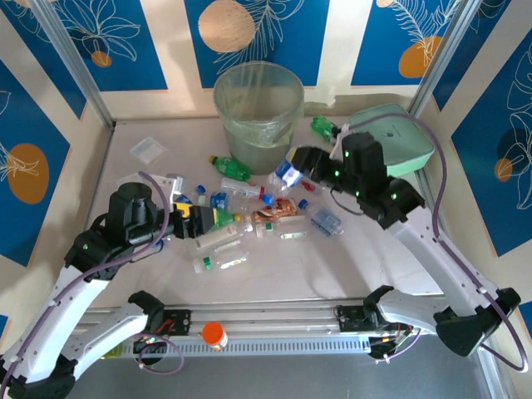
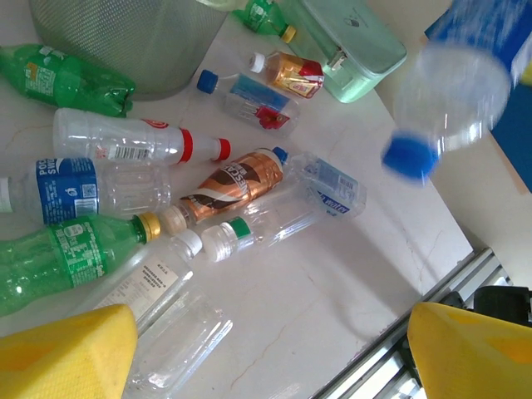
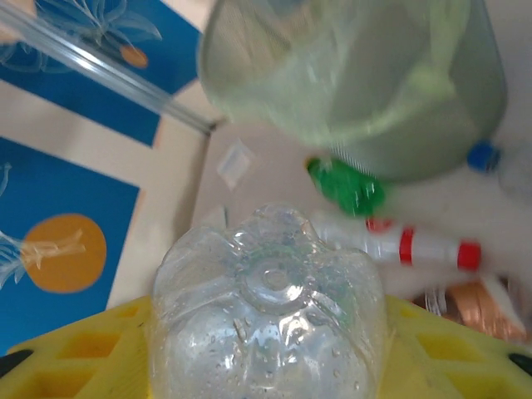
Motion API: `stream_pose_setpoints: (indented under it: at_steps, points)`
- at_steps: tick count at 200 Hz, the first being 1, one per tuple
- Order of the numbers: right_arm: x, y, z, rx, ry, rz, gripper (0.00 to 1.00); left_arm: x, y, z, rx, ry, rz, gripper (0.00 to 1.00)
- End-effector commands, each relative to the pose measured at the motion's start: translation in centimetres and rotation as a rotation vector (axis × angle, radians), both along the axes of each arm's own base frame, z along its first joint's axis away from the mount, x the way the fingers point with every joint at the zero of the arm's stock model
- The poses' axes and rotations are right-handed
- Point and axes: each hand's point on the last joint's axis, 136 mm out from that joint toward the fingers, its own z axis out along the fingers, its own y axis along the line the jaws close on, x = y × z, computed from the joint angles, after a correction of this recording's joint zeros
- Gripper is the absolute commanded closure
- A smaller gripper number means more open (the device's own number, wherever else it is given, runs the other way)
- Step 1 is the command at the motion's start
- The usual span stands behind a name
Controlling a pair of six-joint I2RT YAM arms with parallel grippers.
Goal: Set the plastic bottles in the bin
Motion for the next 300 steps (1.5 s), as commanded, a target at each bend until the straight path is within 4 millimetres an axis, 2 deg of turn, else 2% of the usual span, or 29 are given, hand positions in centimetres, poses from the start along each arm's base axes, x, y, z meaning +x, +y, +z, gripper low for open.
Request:
stream_pose_setpoints:
  at_steps: [1,41,74,102,128,154,186,245,274,300]
  points:
    - [3.7,-0.2,2.8,-0.014,-0.085,0.010,0.50,-0.3,0.7,0.7,0.023,-0.029,0.007,0.15]
    - [10.3,0.9,7.3,0.003,-0.168,-0.029,0.52,-0.4,0.7,1.2,0.027,-0.038,0.001,0.15]
    - [15.6,2.1,8.6,-0.032,-0.197,-0.047,0.52,-0.4,0.7,1.4,0.029,-0.048,-0.004,0.15]
    - [19.9,3.3,7.3,-0.087,-0.182,-0.040,0.52,-0.5,0.8,1.4,0.030,-0.053,-0.001,0.15]
    - [22.6,5.0,6.1,-0.090,-0.174,-0.003,0.51,-0.4,0.8,1.7,0.019,-0.055,0.002,0.15]
    - [24.8,6.2,3.2,-0.109,-0.144,0.003,0.51,-0.3,0.6,1.7,0.010,-0.057,0.001,0.15]
    - [26.2,7.6,-0.7,-0.136,-0.105,0.010,0.51,-0.2,0.6,1.0,0.013,-0.045,0.008,0.15]
    - [25.9,11.9,-6.6,-0.295,-0.101,0.136,0.46,0.3,0.3,0.0,0.012,-0.031,0.012,0.14]
    - [25.6,13.1,-7.9,-0.342,-0.108,0.171,0.40,0.4,0.3,-0.3,0.018,-0.029,0.012,0.14]
    - [25.4,13.0,-8.5,-0.346,-0.091,0.181,0.33,0.5,0.4,-0.4,0.027,-0.033,0.015,0.14]
